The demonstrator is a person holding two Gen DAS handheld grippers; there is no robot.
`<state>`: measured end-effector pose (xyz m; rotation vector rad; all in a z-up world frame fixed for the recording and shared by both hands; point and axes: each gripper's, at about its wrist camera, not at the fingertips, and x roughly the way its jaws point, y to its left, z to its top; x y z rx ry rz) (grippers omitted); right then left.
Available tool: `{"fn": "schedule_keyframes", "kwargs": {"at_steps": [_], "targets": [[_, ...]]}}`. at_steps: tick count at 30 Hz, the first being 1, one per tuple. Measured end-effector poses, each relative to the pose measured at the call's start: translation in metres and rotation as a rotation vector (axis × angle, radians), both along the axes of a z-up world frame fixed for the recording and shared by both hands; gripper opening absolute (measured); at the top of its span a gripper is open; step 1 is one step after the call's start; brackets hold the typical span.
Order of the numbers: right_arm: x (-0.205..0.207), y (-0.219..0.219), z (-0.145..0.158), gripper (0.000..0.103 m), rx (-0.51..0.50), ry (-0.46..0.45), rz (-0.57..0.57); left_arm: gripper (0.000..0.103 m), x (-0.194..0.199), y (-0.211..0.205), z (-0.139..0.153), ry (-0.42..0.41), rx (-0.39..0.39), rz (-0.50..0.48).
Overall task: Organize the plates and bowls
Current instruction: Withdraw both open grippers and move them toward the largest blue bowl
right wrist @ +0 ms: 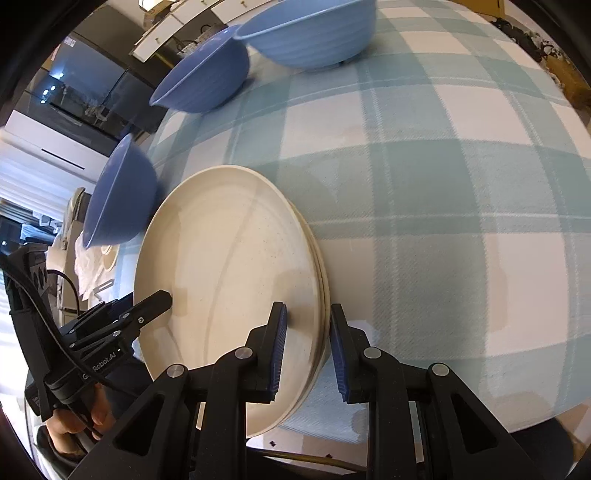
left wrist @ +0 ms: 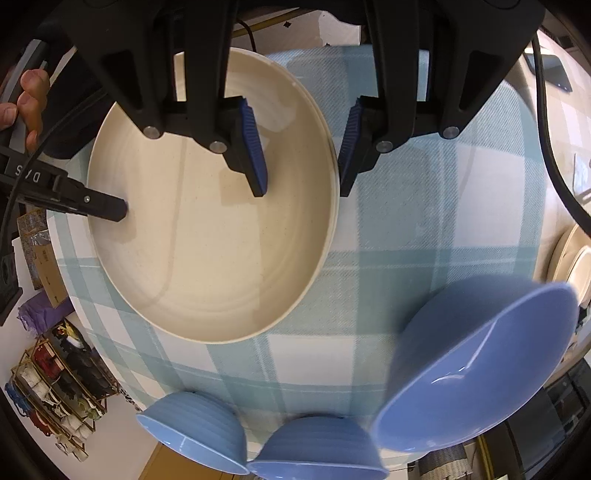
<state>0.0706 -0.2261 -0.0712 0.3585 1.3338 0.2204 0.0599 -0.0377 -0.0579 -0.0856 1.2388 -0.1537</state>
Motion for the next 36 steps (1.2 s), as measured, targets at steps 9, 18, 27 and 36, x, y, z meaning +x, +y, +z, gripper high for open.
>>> {"fn": "schedule_keyframes", "kwargs": {"at_steps": [9, 18, 27, 36], "targets": [[0.018, -0.025, 0.0, 0.023, -0.003, 0.002, -0.029, 0.035, 0.019, -0.025, 0.0, 0.0, 0.0, -0.02], [0.008, -0.044, 0.004, 0.029, -0.019, -0.028, -0.037, 0.072, 0.021, -0.019, -0.003, 0.001, -0.009, -0.017], [-0.001, -0.062, 0.017, 0.055, -0.08, -0.066, -0.072, 0.076, 0.007, 0.009, 0.009, -0.024, 0.026, 0.009], [-0.008, -0.055, 0.058, 0.089, -0.126, -0.145, -0.094, 0.078, -0.021, 0.036, 0.04, -0.111, 0.083, 0.049]]}}
